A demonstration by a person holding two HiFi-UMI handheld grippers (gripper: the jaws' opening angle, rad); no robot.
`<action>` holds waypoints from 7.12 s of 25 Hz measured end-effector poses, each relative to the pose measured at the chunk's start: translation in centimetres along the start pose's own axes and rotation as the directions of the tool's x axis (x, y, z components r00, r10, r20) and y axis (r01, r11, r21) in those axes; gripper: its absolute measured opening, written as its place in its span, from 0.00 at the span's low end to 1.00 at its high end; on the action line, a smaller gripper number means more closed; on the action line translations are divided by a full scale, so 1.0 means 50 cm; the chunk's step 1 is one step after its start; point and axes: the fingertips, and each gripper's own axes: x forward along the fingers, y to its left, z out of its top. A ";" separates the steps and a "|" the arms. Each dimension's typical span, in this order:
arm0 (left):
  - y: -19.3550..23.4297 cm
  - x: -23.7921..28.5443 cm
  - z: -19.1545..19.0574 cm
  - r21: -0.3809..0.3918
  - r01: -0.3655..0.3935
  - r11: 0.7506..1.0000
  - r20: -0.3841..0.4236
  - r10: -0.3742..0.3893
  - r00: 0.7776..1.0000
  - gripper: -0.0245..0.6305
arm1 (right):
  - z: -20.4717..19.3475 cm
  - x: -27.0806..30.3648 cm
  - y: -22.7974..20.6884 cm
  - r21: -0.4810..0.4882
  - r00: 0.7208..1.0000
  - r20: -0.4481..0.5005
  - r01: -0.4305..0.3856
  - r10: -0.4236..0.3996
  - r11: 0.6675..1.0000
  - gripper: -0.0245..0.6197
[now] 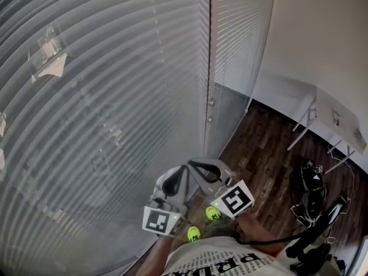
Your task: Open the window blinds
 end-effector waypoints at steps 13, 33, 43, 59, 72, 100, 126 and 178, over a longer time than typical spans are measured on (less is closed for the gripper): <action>0.057 0.207 -0.088 0.017 -0.063 0.998 0.001 0.063 0.998 0.02 | -0.086 0.058 -0.208 -0.006 0.998 0.024 -0.051 0.051 0.999 0.05; 0.084 0.382 -0.156 0.020 -0.153 0.988 0.002 0.153 0.988 0.02 | -0.167 0.089 -0.393 -0.088 0.997 -0.008 -0.073 0.072 0.993 0.09; 0.095 0.402 -0.186 0.010 -0.179 0.984 -0.030 0.179 0.983 0.03 | -0.208 0.105 -0.462 -0.183 0.996 -0.093 -0.020 0.003 0.983 0.23; 0.086 0.395 -0.198 0.017 -0.162 0.987 -0.073 0.163 0.984 0.02 | -0.239 0.137 -0.469 -0.286 0.987 -0.158 -0.071 0.026 0.955 0.23; 0.088 0.378 -0.209 -0.015 -0.176 0.984 -0.083 0.175 0.981 0.02 | -0.240 0.137 -0.473 -0.180 0.991 -0.133 -0.054 0.031 0.982 0.23; 0.083 0.365 -0.199 0.001 -0.176 0.984 -0.082 0.176 0.981 0.02 | -0.245 0.136 -0.494 0.292 0.997 -0.068 -0.010 0.031 0.956 0.23; 0.071 0.362 -0.199 0.005 -0.187 0.982 -0.077 0.187 0.979 0.02 | -0.251 0.135 -0.464 -0.593 0.979 -0.194 -0.065 -0.065 0.803 0.24; 0.067 0.341 -0.185 0.001 -0.168 0.986 -0.056 0.167 0.984 0.02 | -0.247 0.127 -0.482 0.017 0.990 -0.136 -0.028 0.030 0.999 0.24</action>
